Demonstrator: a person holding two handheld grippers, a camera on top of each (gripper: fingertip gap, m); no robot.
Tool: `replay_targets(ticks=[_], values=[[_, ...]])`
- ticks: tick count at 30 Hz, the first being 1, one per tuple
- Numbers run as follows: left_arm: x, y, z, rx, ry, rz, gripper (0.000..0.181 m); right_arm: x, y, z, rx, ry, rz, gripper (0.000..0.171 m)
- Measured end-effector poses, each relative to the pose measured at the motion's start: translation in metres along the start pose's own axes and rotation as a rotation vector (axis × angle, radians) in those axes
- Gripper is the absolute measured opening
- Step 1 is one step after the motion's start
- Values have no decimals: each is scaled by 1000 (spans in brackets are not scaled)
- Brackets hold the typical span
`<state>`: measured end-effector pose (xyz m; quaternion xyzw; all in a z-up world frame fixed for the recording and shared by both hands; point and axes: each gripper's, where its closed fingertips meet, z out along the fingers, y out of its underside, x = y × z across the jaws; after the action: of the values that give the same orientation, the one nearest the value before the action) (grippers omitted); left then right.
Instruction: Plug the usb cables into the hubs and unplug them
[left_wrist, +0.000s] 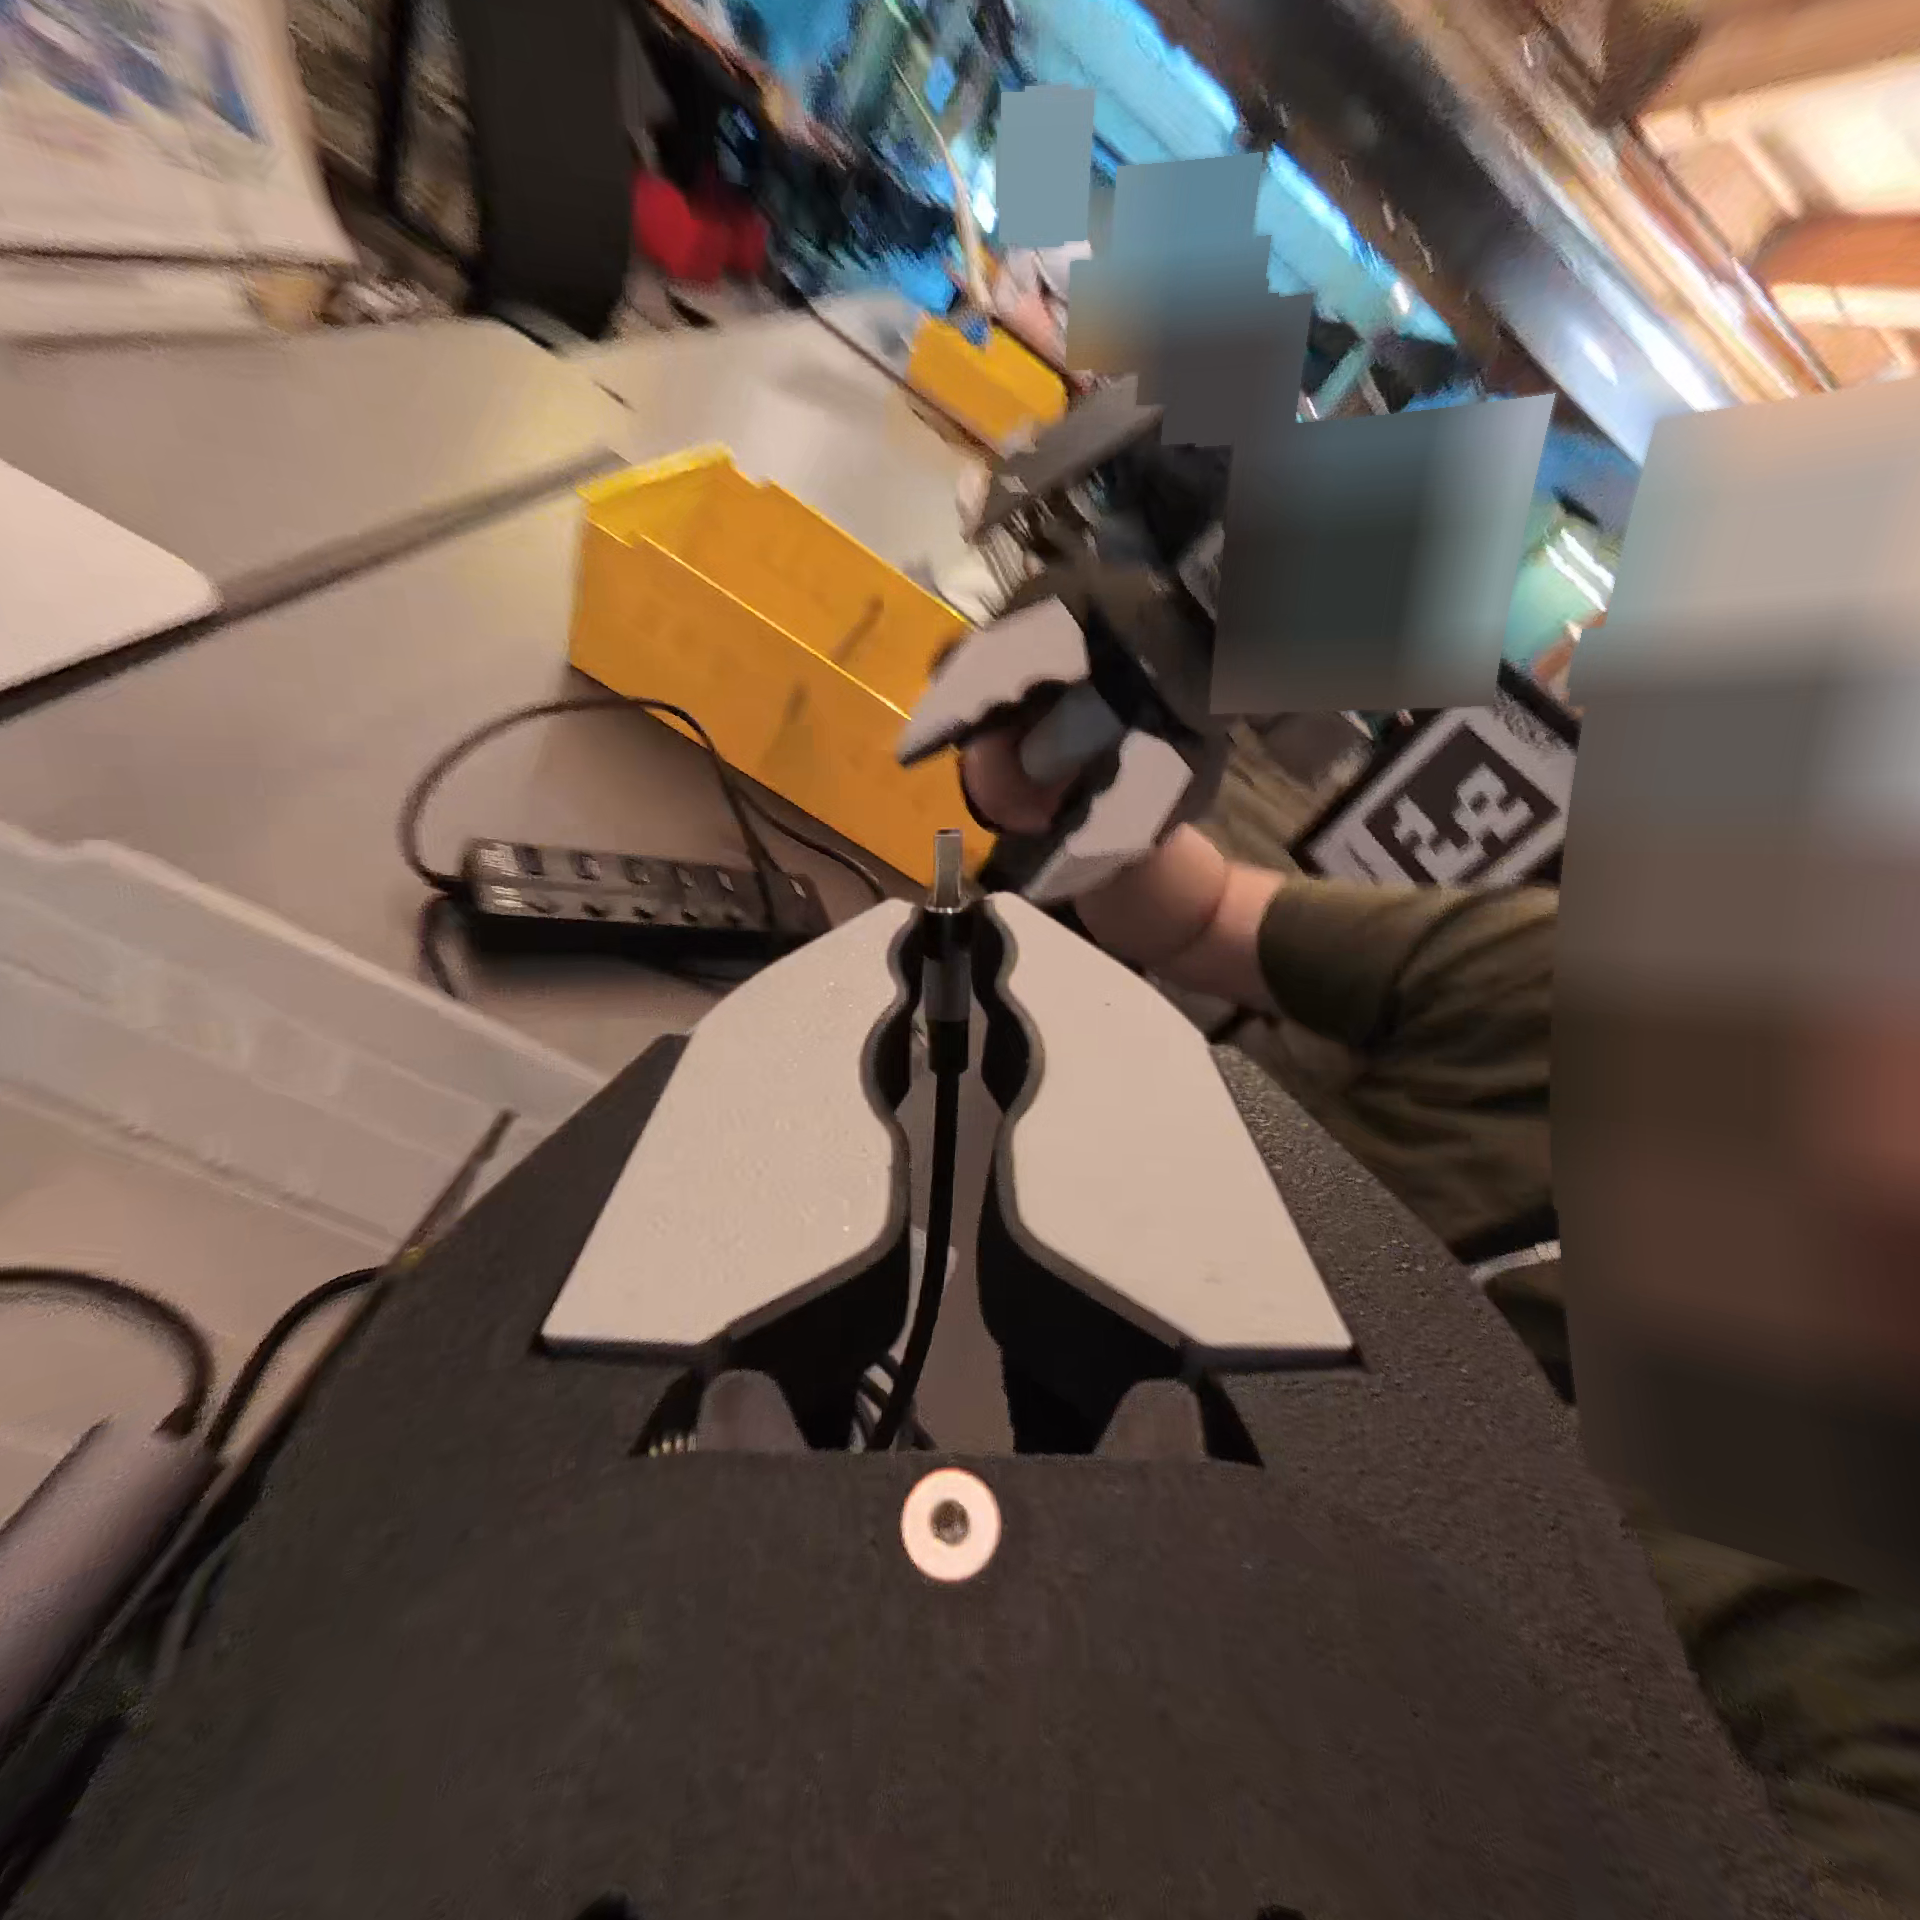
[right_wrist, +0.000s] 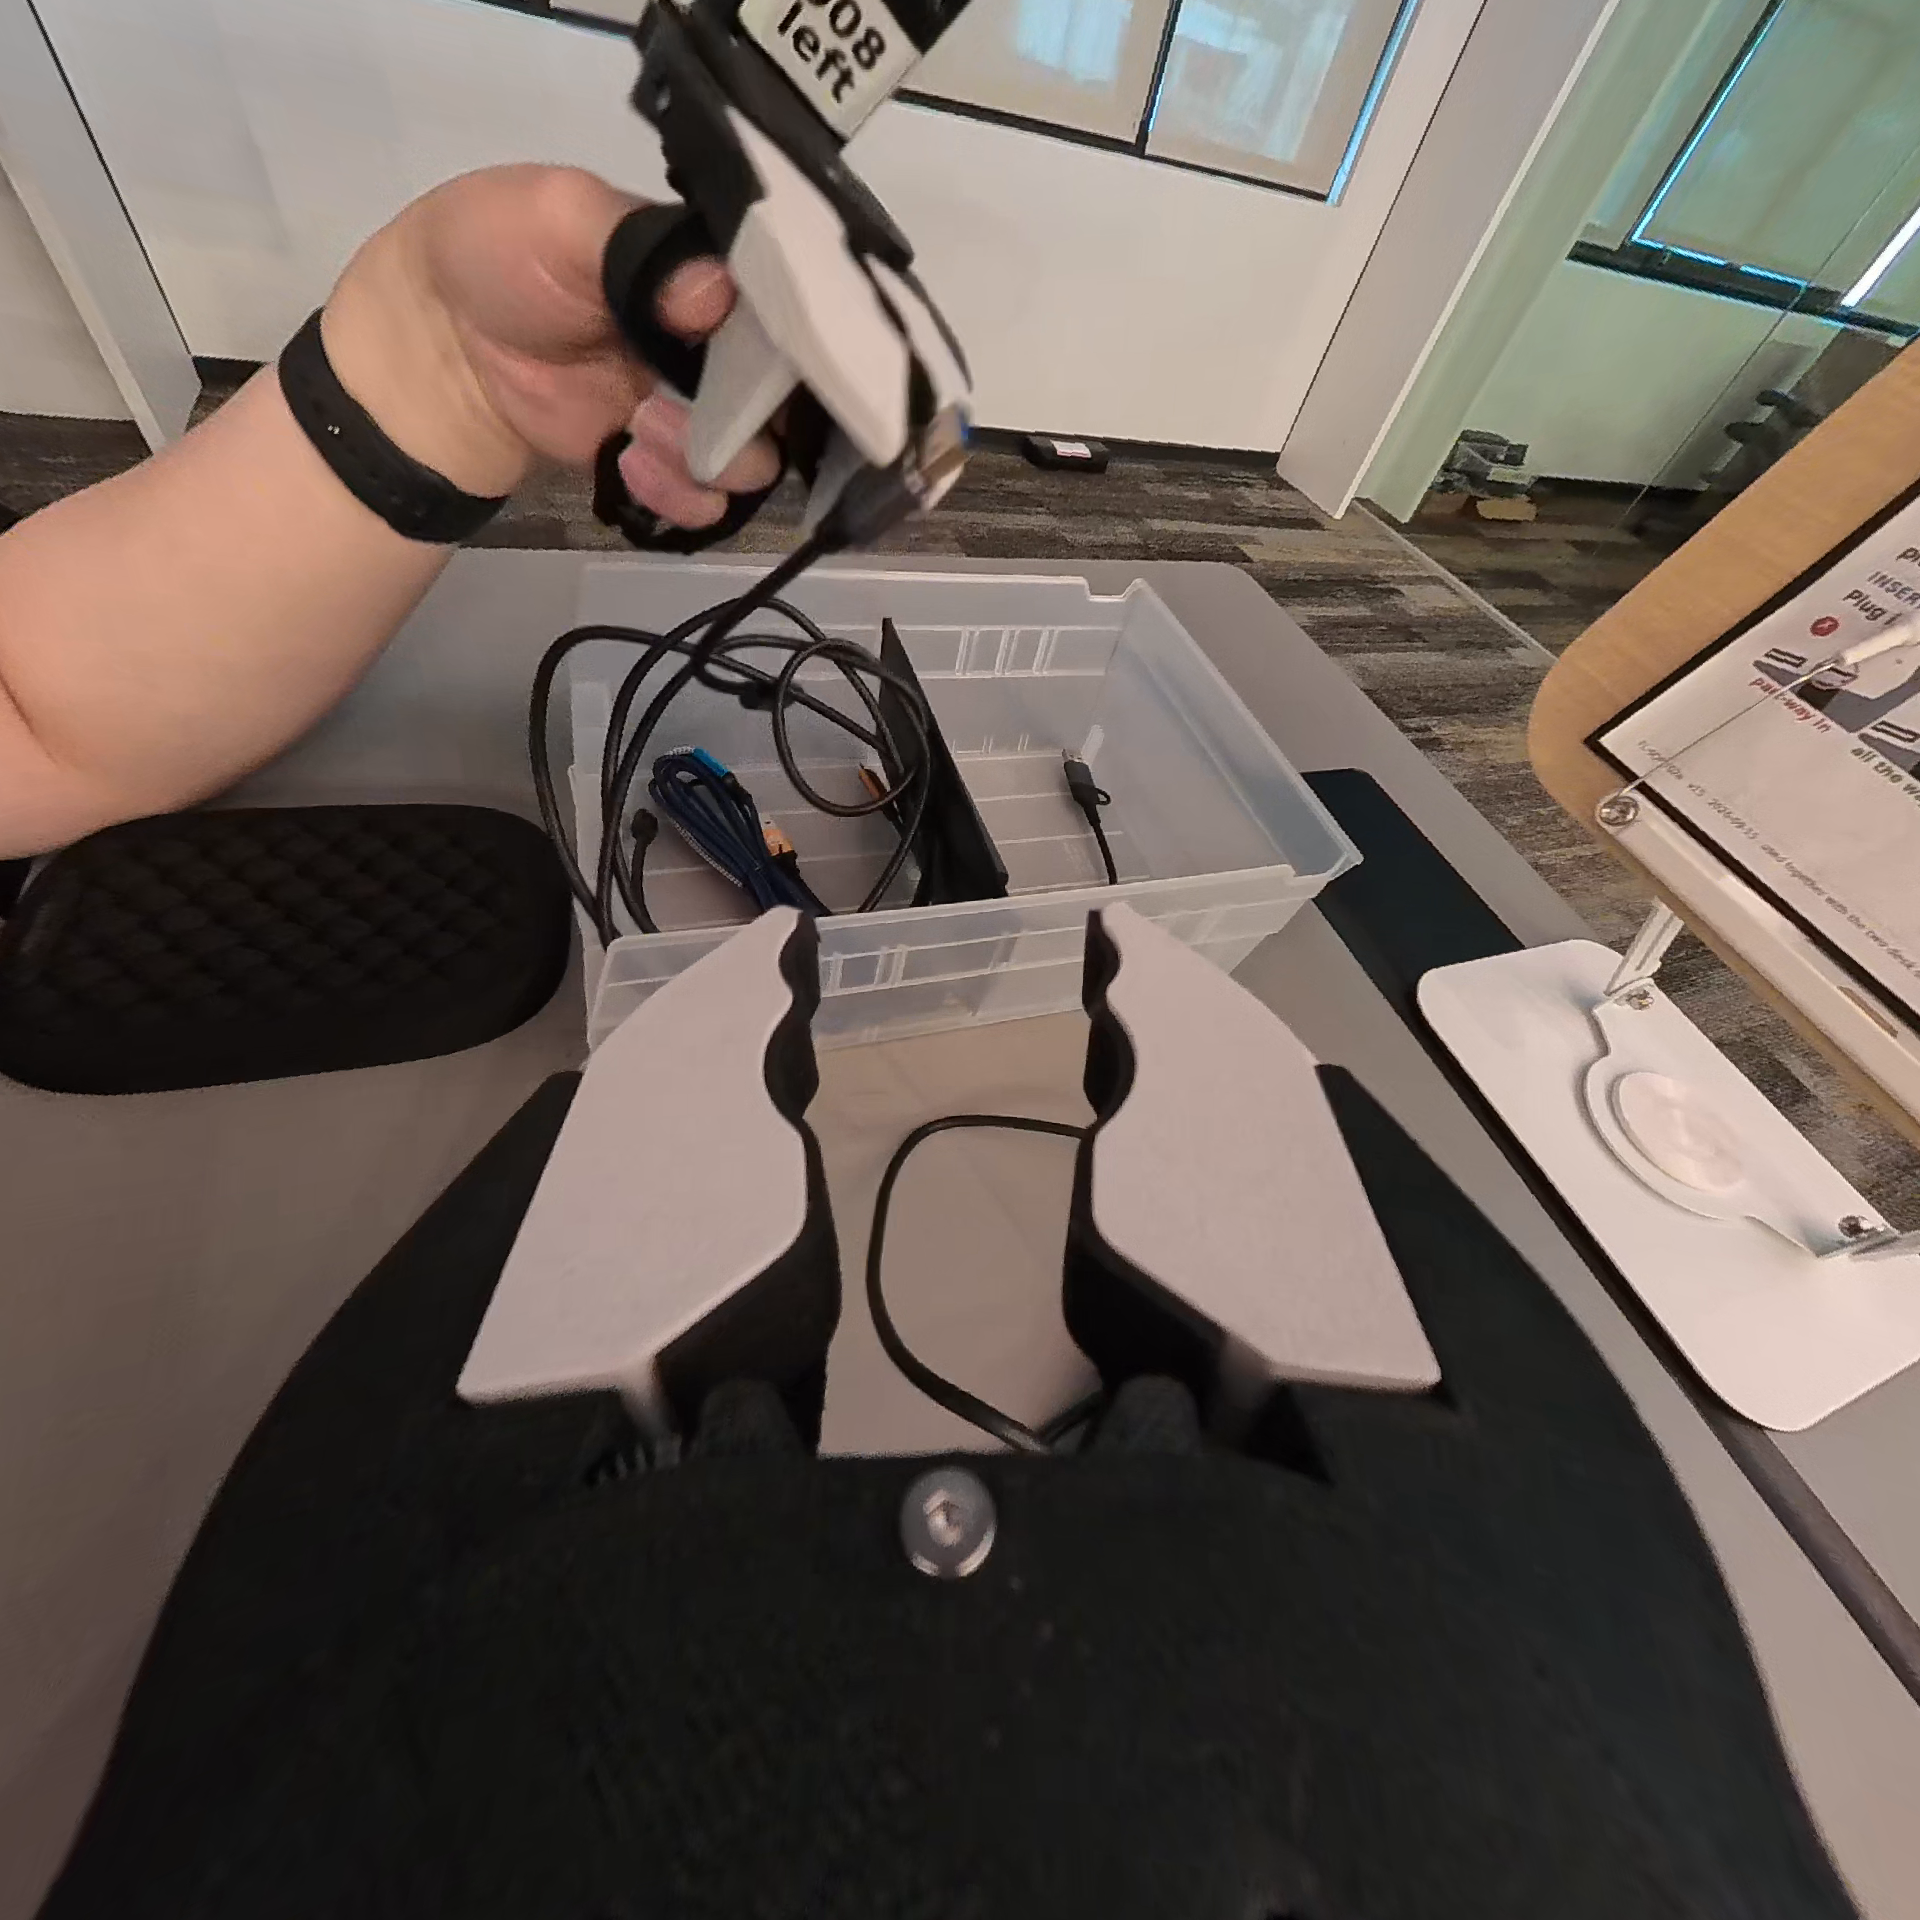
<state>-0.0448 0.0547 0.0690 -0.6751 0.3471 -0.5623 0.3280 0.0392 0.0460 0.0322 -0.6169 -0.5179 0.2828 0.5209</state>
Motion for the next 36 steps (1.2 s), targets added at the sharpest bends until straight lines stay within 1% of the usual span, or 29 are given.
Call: replay_targets(ticks=[3, 6, 10, 13, 15, 17, 20, 22, 24, 27, 30, 33, 36], values=[[-29, -6, -27, 47, -155, -12, 7, -1, 4, 2, -17, 0, -11, 50], [-58, -18, -63, 128, -381, 15, 7, 0, 7, 4, -30, 7, -20, 50], [-55, -49, -111, 369, -491, 53, 7, 7, 7, 1, -29, 25, -12, 50], [-55, -53, -135, 439, -525, 39, 7, 10, 8, 0, -30, 27, 10, 50], [-56, -50, -135, 434, -475, 2, 7, 9, 11, 3, -41, 12, 29, 50], [-53, -47, -125, 407, -395, -26, 7, 2, 13, 8, -43, -25, 54, 50], [-58, -44, -112, 365, -404, -18, 7, -16, 5, 25, 11, -102, 126, 46], [-57, -42, -106, 330, -413, -3, 7, -27, -11, 43, 81, -146, 168, 42], [-56, -42, -103, 326, -418, 6, 7, -30, -24, 67, 99, -142, 179, 37], [-54, -42, -102, 320, -421, 15, 7, -31, -32, 111, 32, -142, 219, 38], [-52, -43, -103, 322, -416, 18, 7, -33, -28, 150, -62, -137, 216, 40], [-49, -45, -106, 338, -400, 18, 7, -35, -34, 173, -45, -129, 250, 40], [-45, -46, -109, 342, -397, 24, 7, -35, -34, 189, -67, -136, 297, 39]])
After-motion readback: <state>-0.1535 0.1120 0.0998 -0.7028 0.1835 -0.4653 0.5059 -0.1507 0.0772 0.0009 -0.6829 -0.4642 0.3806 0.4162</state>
